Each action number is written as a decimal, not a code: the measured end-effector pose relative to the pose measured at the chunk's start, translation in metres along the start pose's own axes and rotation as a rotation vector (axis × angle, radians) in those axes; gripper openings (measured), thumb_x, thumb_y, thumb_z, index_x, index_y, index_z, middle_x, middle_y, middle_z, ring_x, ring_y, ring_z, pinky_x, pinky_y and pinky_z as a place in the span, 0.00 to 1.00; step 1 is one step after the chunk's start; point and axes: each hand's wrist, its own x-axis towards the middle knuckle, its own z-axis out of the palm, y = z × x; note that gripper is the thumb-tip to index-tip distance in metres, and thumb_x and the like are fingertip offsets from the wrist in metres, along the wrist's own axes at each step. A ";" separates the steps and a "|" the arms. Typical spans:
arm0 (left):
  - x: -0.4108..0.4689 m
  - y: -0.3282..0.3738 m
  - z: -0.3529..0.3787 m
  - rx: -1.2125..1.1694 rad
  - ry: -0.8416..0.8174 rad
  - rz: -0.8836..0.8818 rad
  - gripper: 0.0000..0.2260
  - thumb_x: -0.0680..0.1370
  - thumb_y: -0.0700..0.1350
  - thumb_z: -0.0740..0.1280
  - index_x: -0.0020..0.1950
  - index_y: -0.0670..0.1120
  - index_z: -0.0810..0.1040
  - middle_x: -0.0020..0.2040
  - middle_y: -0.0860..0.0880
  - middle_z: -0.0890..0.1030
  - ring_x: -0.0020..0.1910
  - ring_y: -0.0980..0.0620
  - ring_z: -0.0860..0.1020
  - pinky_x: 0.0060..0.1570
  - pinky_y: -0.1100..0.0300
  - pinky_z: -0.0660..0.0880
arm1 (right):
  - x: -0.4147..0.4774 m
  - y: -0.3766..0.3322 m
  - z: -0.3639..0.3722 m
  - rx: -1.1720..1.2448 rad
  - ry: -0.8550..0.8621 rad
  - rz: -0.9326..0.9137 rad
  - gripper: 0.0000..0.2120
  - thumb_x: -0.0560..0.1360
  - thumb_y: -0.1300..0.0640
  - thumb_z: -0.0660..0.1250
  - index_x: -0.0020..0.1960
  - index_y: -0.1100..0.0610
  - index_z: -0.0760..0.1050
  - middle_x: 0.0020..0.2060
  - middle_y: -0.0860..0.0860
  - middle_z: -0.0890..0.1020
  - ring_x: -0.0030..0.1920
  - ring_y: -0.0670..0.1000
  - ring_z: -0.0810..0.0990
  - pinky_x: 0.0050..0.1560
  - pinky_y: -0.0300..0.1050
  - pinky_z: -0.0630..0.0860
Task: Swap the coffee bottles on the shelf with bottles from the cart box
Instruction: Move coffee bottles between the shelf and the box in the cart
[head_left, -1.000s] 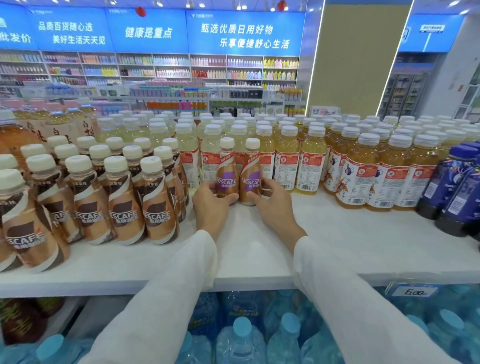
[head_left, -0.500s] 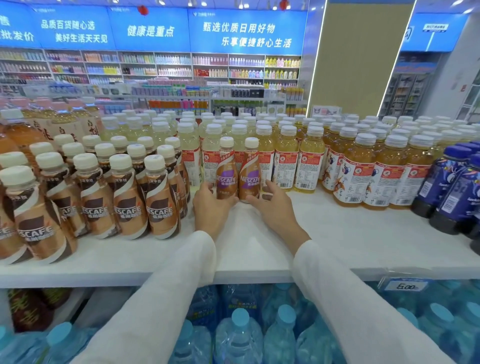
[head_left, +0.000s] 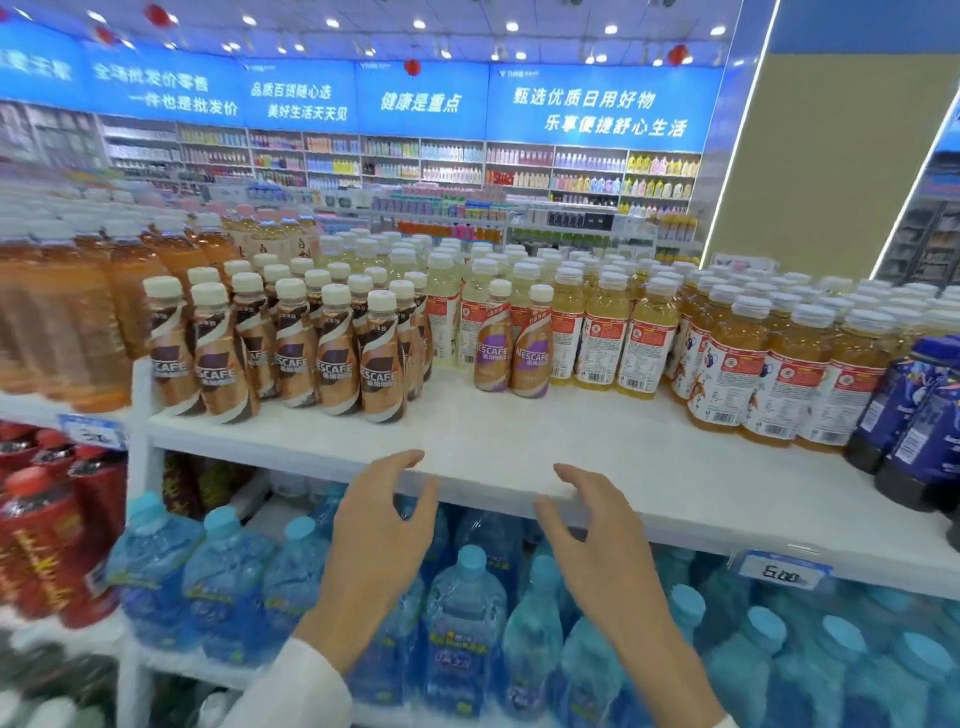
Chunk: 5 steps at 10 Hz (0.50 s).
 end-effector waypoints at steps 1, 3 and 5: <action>-0.054 -0.014 -0.028 -0.014 0.083 -0.064 0.13 0.79 0.52 0.69 0.63 0.58 0.78 0.58 0.66 0.78 0.57 0.60 0.75 0.60 0.57 0.73 | -0.047 -0.009 0.006 0.129 0.018 -0.041 0.18 0.78 0.41 0.65 0.67 0.39 0.72 0.63 0.34 0.73 0.65 0.35 0.69 0.64 0.29 0.63; -0.149 -0.061 -0.077 -0.029 0.266 -0.314 0.10 0.77 0.51 0.71 0.57 0.62 0.79 0.54 0.66 0.80 0.54 0.64 0.78 0.50 0.70 0.71 | -0.122 -0.025 0.068 0.321 -0.051 -0.120 0.14 0.72 0.41 0.69 0.56 0.43 0.80 0.54 0.38 0.82 0.57 0.37 0.78 0.57 0.23 0.66; -0.245 -0.123 -0.130 0.077 0.368 -0.576 0.10 0.78 0.48 0.71 0.57 0.60 0.80 0.49 0.61 0.82 0.48 0.64 0.79 0.44 0.71 0.74 | -0.176 -0.042 0.152 0.301 -0.455 -0.101 0.25 0.63 0.26 0.64 0.56 0.36 0.77 0.55 0.42 0.81 0.57 0.40 0.77 0.58 0.21 0.64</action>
